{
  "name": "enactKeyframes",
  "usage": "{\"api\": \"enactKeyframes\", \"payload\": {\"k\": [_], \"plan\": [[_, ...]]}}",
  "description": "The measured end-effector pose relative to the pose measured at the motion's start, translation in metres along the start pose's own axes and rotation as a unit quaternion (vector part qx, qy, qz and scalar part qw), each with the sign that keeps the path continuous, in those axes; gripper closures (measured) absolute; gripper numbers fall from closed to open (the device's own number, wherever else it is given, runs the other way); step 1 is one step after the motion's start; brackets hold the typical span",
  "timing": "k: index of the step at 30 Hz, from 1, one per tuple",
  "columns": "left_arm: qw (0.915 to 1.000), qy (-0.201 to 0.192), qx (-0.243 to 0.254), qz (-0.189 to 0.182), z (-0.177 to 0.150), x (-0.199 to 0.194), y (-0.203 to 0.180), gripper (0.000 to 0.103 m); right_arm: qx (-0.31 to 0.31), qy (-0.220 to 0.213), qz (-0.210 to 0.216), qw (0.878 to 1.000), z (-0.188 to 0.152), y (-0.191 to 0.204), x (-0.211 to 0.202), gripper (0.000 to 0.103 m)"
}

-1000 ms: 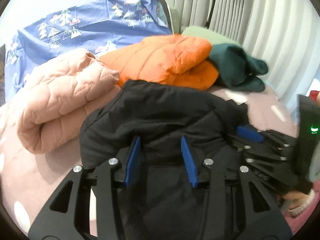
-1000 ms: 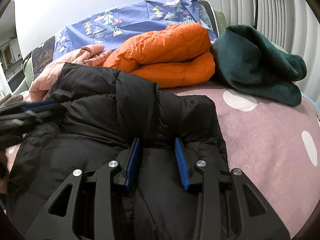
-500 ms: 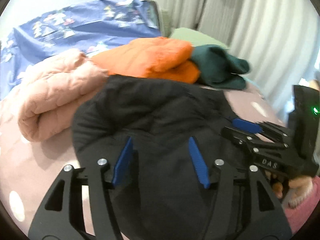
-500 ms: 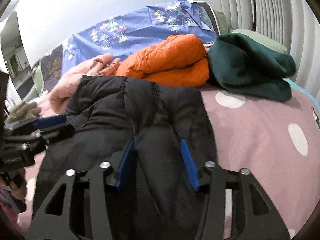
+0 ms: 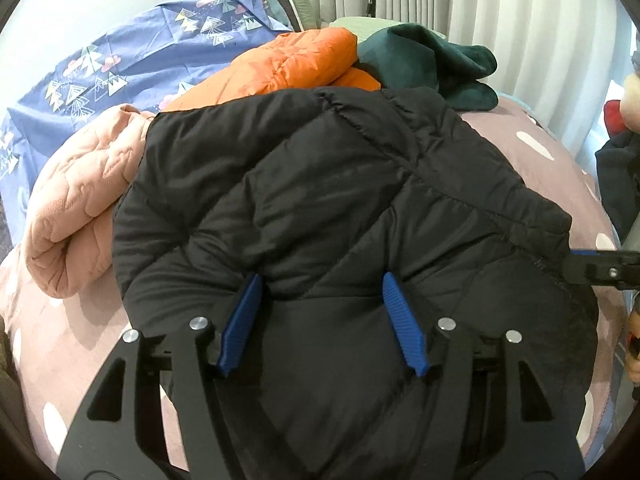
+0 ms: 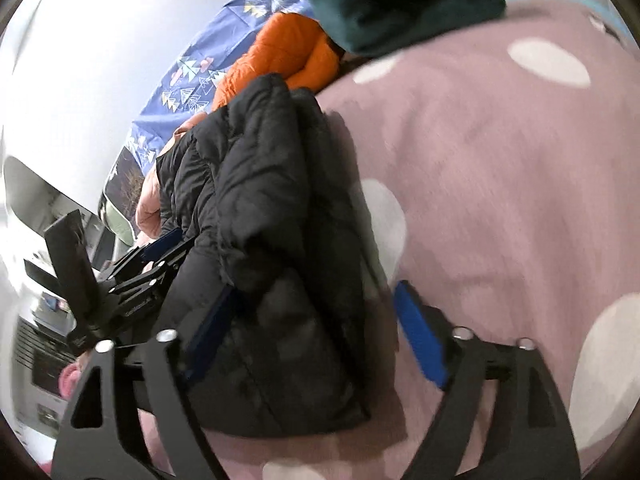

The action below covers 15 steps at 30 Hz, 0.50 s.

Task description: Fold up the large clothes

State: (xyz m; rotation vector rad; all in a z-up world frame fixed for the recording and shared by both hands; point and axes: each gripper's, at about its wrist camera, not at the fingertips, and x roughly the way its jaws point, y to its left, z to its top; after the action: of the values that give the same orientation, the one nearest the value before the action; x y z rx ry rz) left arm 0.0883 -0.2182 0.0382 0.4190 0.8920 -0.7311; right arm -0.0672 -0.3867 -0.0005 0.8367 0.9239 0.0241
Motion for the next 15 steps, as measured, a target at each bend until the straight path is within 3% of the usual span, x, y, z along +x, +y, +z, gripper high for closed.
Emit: {"api": "enactKeyframes", "payload": {"k": [6,15], "plan": [[1.0,0.001,0.0,-0.001,0.001,0.001,0.002,0.038,-0.006,0.022,0.009,1.0,-0.002,0.006,0.003,0.011],[0.9999,-0.001,-0.006,-0.009,-0.001,0.0,0.004,0.038,0.01,0.067,0.051,0.996,-0.005,0.009,0.013,0.011]]}}
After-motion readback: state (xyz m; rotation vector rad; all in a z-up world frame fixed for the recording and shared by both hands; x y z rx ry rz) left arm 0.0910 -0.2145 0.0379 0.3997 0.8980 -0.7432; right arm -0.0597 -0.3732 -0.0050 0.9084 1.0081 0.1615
